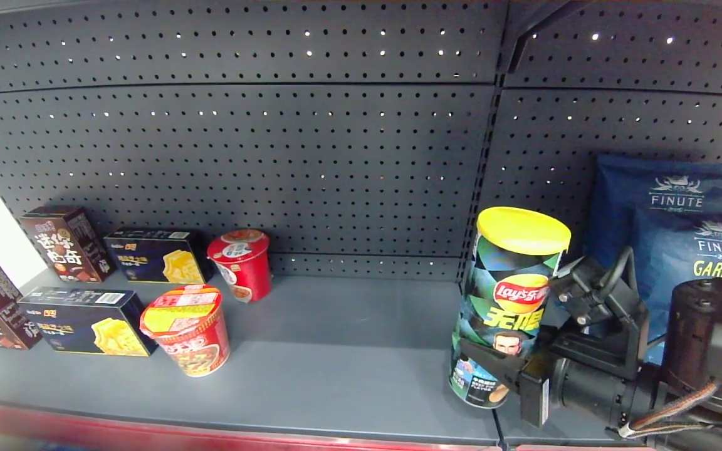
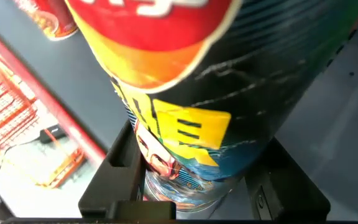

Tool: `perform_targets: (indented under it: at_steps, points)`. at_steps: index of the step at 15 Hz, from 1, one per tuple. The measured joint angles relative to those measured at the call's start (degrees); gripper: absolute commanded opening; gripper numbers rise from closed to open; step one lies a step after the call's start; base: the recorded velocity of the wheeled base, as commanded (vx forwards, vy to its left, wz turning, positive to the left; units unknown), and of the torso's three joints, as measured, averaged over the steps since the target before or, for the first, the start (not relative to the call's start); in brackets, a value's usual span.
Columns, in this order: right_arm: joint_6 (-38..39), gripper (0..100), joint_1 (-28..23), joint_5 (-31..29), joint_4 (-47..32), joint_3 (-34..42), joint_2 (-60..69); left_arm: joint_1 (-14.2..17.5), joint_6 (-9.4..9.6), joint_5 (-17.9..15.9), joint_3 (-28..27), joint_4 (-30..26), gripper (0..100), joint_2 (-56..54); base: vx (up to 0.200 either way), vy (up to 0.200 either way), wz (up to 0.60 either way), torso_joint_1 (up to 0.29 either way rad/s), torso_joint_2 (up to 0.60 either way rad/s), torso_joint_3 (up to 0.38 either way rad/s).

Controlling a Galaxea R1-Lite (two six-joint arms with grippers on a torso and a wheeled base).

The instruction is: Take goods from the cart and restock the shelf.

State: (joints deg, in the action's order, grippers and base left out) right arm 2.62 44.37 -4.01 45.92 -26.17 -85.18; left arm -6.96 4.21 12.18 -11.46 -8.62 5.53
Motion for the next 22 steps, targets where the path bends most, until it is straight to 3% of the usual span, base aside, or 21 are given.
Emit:
perform_targets:
  at_steps: [5, 11, 22]
  points:
    - [0.1, 0, 0.6, 0.0, 8.6, 5.5, -1.6, 0.0, 0.0, 0.9, 0.2, -0.1, 0, 0.0, 0.0, 0.0, 0.0, 0.0, 0.0, 0.0]
    - [0.0, 0, -0.5, 0.8, 16.5, 5.6, -8.7, 0.0, -0.07, 1.6, 0.5, -0.1, 0, 0.0, 0.0, 0.0, 0.0, 0.0, 0.0, 0.0]
    - [-0.4, 0, -0.7, 1.0, 17.7, 5.7, -14.0, 0.0, -0.41, 1.7, 1.8, -0.1, 0, 0.0, 0.0, 0.0, 0.0, 0.0, 0.0, 0.0]
